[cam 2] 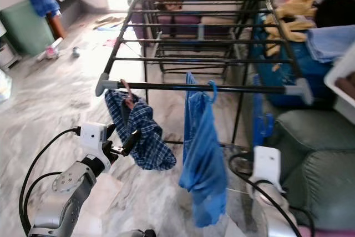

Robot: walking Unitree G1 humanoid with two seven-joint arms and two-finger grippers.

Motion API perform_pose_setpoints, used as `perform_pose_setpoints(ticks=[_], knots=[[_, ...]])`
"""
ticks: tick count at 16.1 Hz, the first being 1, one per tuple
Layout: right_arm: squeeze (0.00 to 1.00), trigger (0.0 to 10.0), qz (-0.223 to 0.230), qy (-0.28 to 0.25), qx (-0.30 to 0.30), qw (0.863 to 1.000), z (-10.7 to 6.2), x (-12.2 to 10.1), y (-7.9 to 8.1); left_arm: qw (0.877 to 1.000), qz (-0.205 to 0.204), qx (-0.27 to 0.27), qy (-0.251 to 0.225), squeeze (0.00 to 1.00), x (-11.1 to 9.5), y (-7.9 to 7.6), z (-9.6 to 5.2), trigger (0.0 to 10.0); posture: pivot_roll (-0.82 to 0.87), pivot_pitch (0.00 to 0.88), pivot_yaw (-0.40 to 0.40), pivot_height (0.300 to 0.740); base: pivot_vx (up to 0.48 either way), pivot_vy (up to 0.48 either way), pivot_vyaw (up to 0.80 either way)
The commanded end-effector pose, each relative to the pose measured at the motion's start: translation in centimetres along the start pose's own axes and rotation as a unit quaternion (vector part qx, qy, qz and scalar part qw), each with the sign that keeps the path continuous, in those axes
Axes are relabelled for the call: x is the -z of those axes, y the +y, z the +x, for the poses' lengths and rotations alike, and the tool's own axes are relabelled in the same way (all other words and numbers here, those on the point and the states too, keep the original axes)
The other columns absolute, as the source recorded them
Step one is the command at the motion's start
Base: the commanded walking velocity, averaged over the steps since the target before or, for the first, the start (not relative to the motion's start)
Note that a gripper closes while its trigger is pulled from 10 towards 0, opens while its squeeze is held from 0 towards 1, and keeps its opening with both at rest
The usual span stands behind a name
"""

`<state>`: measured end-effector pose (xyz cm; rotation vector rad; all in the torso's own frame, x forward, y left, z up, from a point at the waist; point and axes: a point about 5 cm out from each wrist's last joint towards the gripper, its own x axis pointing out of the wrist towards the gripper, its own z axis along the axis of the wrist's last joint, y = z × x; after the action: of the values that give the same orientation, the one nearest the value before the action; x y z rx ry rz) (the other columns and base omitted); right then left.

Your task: Hang hanger

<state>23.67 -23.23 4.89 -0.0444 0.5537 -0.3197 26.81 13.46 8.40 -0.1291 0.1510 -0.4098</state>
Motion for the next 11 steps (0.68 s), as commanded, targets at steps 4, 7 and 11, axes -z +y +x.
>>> perform_pose_setpoints(ticks=[4,7,11], knots=[[0.0,10.0,0.018,-0.056,0.002,0.998,0.4,-3.1,-0.3,1.0,0.004,0.018,-0.004,0.0,-0.4,-0.1,0.0,10.0,-0.03,0.071,0.06,0.74,0.0,0.0,0.0],[0.0,10.0,0.011,-0.063,-0.031,0.997,1.3,-4.6,0.3,1.0,0.003,0.026,-0.011,0.0,-0.7,-0.2,0.0,10.0,-0.03,0.071,0.06,0.74,0.0,0.0,0.0],[0.0,10.0,0.003,-0.053,-0.062,0.997,2.3,-5.7,1.2,1.0,0.008,0.017,0.001,0.0,-0.3,-0.1,-0.3,10.0,-0.01,0.081,0.059,0.74,0.062,0.0,0.0]])
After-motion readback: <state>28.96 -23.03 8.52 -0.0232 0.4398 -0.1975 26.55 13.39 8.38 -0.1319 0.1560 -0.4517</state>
